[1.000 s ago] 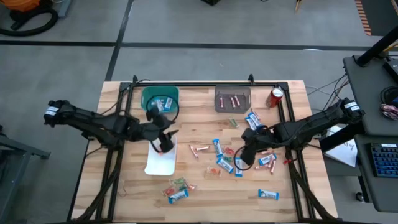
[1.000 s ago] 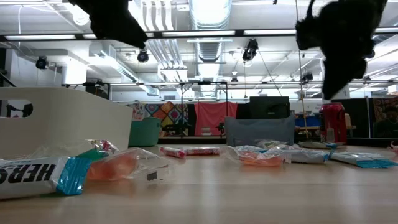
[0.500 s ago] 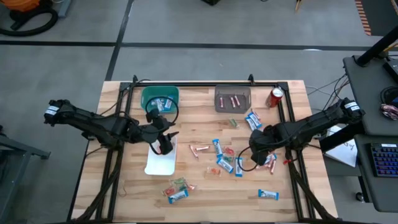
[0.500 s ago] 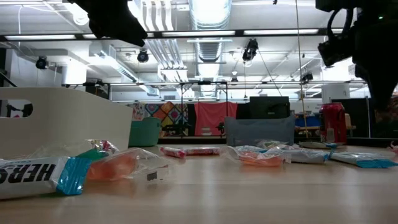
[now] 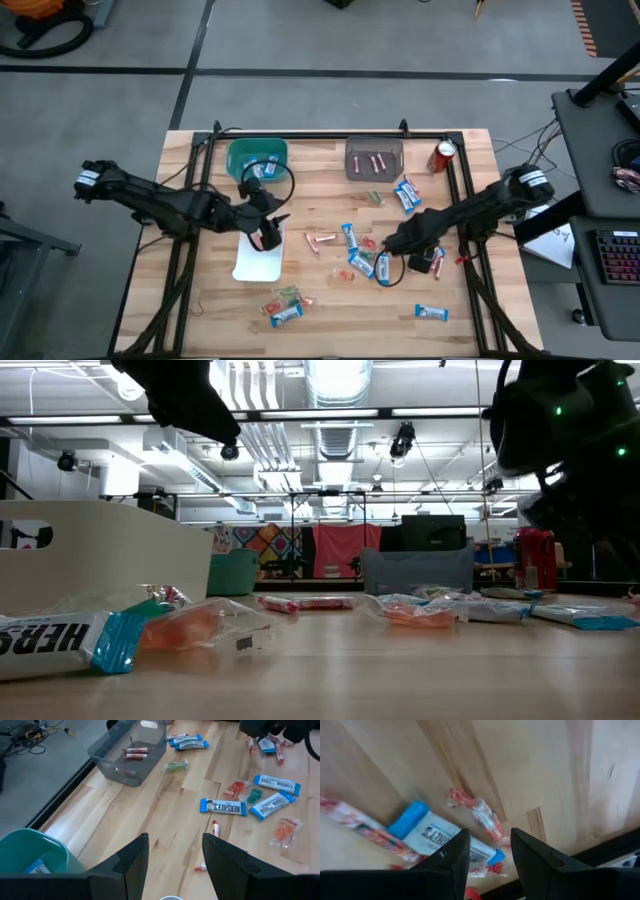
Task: Sort candy
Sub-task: Put the transparent candy rolls into the black bin
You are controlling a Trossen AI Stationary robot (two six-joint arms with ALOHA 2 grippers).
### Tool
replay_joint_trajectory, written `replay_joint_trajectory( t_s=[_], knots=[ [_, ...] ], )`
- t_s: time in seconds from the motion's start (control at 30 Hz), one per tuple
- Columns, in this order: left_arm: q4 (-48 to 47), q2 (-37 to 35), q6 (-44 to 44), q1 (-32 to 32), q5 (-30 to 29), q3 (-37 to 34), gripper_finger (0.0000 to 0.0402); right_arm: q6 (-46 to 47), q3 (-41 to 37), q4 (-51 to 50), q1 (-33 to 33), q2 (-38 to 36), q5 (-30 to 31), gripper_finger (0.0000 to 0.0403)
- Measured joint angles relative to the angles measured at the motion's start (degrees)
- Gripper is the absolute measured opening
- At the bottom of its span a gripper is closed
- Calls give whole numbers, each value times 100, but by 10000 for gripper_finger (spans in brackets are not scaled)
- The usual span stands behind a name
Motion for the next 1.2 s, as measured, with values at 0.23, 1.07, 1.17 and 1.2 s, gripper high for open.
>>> replay_joint_trajectory(
  t_s=[0.23, 1.07, 1.17, 1.2],
  knots=[
    [17, 109, 9, 0, -2, 0, 168, -345, 0, 41, 0, 408, 39, 134],
    [37, 120, -120, -15, -2, 0, 168, -734, 14, 496, -52, 280, 334, 9],
    [39, 120, -149, -33, -2, 0, 168, -651, 187, 493, -52, 48, 318, 8],
    [42, 120, -159, -33, -2, 0, 168, -630, 271, 501, -52, -26, 317, 8]
  ],
)
